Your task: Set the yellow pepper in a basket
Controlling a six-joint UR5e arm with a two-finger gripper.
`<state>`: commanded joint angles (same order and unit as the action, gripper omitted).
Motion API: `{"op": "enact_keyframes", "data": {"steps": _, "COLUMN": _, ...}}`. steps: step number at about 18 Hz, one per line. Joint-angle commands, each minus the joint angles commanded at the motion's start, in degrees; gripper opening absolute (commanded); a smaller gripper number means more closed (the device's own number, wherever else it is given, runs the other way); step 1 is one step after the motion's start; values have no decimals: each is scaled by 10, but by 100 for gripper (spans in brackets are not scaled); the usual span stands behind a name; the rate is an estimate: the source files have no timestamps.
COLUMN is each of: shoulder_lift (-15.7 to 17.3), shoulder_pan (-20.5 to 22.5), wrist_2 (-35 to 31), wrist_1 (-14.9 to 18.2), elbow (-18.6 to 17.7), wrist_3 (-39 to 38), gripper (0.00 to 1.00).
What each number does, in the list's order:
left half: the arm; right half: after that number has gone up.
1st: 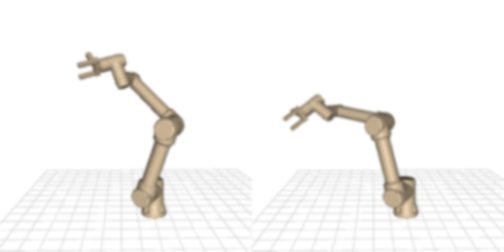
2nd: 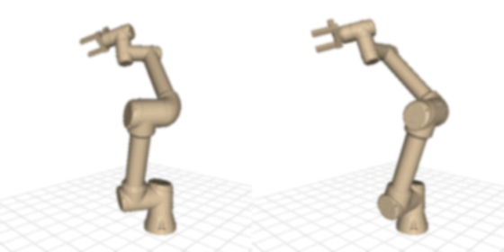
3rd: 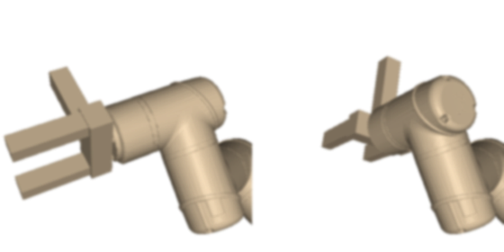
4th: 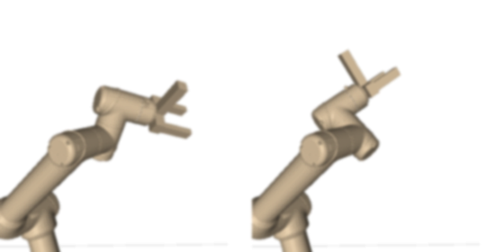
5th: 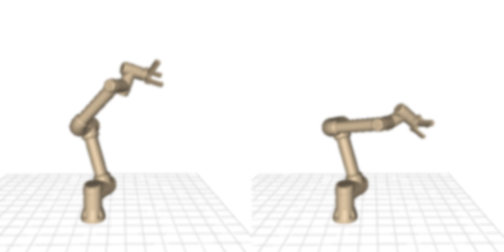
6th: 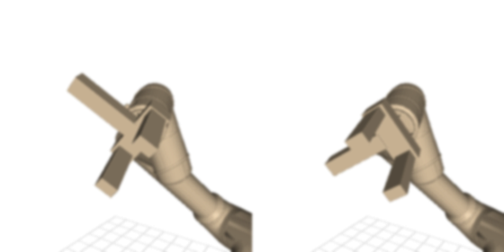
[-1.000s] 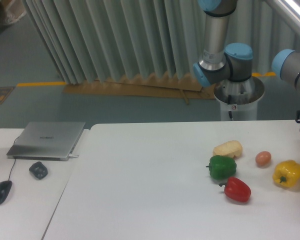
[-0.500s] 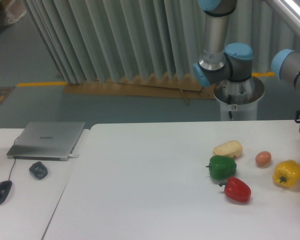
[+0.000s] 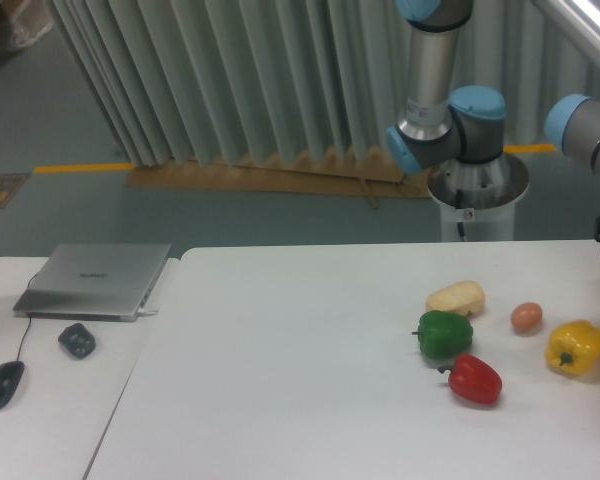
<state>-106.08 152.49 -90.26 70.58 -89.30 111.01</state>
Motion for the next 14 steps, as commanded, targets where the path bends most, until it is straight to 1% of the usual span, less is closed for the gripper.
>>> {"op": "enact_keyframes", "data": {"steps": 7, "shoulder_lift": 4, "shoulder_pan": 0, "wrist_2": 5, "wrist_1": 0, "elbow": -1, "wrist_3": 4, "gripper": 100}}
{"op": "enact_keyframes", "data": {"steps": 14, "shoulder_lift": 9, "shoulder_pan": 0, "wrist_2": 9, "wrist_1": -1, "elbow": -6, "wrist_3": -11, "gripper": 100}}
